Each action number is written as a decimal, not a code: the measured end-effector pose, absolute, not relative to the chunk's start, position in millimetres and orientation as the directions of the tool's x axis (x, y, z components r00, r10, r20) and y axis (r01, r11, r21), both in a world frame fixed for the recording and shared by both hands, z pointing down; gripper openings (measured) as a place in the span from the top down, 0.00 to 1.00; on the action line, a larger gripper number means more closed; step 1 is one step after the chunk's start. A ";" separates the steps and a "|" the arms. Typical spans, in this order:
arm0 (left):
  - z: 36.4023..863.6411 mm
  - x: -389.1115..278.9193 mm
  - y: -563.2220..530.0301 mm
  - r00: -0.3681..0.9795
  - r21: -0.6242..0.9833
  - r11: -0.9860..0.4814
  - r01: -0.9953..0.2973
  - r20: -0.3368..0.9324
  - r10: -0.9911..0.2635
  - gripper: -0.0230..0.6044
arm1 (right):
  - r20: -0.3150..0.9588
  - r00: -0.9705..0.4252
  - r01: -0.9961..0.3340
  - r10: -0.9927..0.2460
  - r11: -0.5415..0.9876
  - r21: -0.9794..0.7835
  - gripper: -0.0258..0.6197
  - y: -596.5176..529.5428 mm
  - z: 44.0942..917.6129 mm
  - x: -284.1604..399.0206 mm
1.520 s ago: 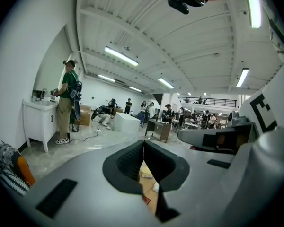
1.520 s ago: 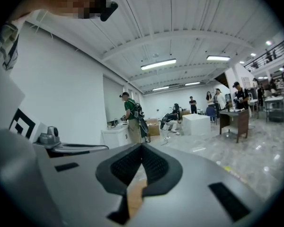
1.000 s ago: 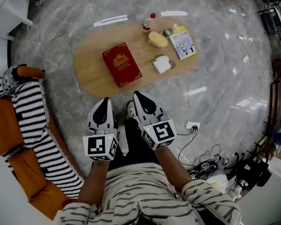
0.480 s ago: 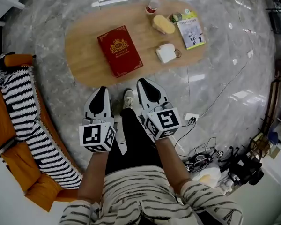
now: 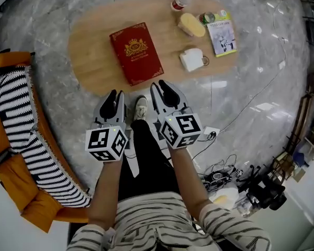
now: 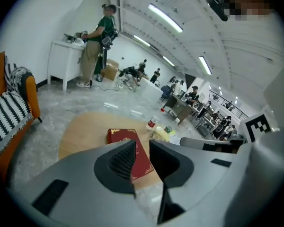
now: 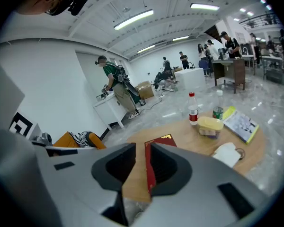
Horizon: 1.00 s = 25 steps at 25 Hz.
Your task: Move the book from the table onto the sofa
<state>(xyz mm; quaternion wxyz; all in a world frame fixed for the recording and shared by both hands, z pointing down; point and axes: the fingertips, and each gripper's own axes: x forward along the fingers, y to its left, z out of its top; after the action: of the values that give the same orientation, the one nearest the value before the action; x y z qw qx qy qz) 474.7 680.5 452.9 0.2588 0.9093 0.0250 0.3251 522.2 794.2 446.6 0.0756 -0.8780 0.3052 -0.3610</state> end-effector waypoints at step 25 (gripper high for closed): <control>604.6 506.2 699.2 0.688 0.608 -0.757 -0.240 0.657 0.309 0.62 | 0.748 0.421 -0.466 -0.513 -0.830 -0.307 0.57 815.5 608.8 567.7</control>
<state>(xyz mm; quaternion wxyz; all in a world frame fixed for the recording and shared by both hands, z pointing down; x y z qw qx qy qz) 506.2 699.2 604.6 0.3483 0.8501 0.0203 0.3946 567.7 815.5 608.8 0.0259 -0.8426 0.2905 -0.4527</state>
